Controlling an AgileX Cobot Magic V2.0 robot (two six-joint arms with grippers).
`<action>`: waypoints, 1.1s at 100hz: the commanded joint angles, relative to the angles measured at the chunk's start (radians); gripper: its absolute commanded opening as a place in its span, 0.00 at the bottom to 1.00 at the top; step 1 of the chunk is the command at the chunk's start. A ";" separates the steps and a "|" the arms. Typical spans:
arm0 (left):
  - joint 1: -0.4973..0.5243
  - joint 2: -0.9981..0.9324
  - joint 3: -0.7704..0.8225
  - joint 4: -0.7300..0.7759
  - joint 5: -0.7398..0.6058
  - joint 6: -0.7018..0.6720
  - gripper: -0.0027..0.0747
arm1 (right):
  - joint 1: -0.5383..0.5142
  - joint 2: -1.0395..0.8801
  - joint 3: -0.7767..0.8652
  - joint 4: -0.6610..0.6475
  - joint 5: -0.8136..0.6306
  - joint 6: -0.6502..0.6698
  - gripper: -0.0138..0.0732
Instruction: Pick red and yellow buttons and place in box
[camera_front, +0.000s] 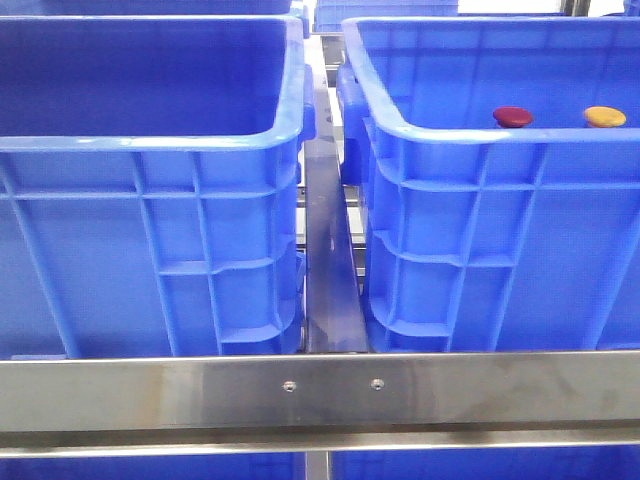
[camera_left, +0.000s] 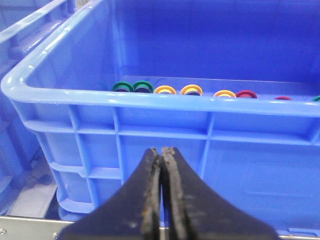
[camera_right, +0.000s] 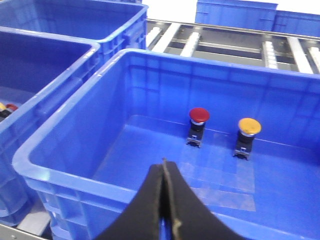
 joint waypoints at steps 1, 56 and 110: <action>0.002 -0.030 0.052 0.000 -0.072 -0.012 0.01 | 0.005 0.010 -0.023 0.028 -0.091 -0.011 0.08; 0.002 -0.030 0.052 0.000 -0.072 -0.012 0.01 | 0.037 -0.027 0.108 -0.510 -0.440 0.500 0.08; 0.002 -0.030 0.052 0.000 -0.072 -0.012 0.01 | 0.191 -0.246 0.389 -0.930 -0.673 0.932 0.08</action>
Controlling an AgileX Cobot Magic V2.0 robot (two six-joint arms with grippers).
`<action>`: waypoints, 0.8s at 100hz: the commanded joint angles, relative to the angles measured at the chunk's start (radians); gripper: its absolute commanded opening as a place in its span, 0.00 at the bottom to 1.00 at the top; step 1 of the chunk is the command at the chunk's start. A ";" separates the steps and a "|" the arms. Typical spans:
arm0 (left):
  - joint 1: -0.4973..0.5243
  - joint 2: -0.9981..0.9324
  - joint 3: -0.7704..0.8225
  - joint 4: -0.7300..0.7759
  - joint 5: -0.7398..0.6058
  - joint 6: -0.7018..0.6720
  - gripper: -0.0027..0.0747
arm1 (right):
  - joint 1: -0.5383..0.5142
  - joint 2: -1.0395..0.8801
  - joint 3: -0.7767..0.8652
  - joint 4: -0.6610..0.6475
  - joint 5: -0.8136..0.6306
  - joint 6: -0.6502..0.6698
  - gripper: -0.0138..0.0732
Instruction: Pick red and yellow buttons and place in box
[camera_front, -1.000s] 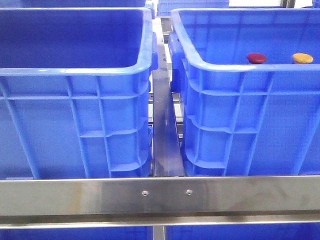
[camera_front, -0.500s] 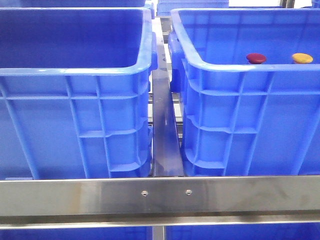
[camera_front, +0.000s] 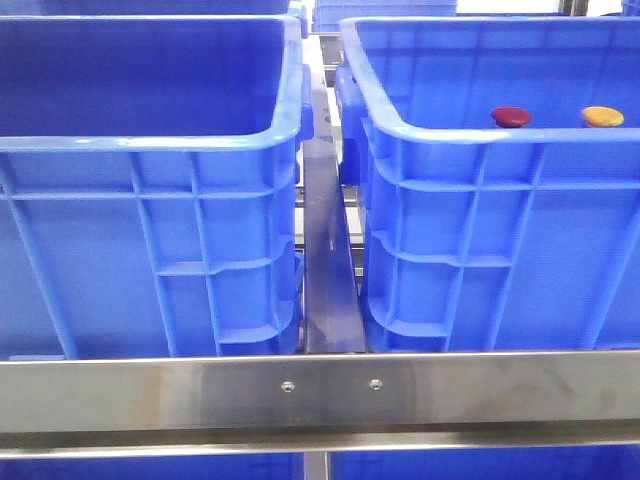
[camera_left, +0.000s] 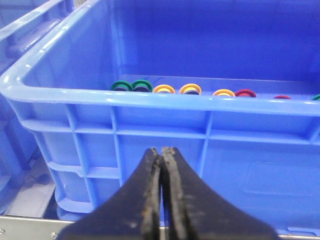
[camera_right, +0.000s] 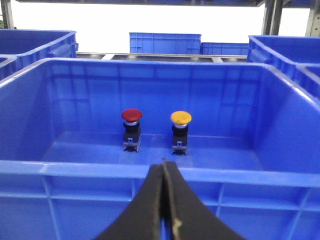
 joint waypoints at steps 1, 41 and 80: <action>0.002 -0.030 0.052 0.000 -0.075 -0.012 0.01 | -0.011 -0.025 -0.013 -0.030 -0.102 0.013 0.08; 0.002 -0.030 0.052 0.000 -0.075 -0.012 0.01 | -0.018 -0.025 -0.013 -0.030 -0.098 0.019 0.08; 0.002 -0.030 0.052 0.000 -0.075 -0.012 0.01 | -0.019 -0.026 -0.013 -0.030 -0.045 0.019 0.08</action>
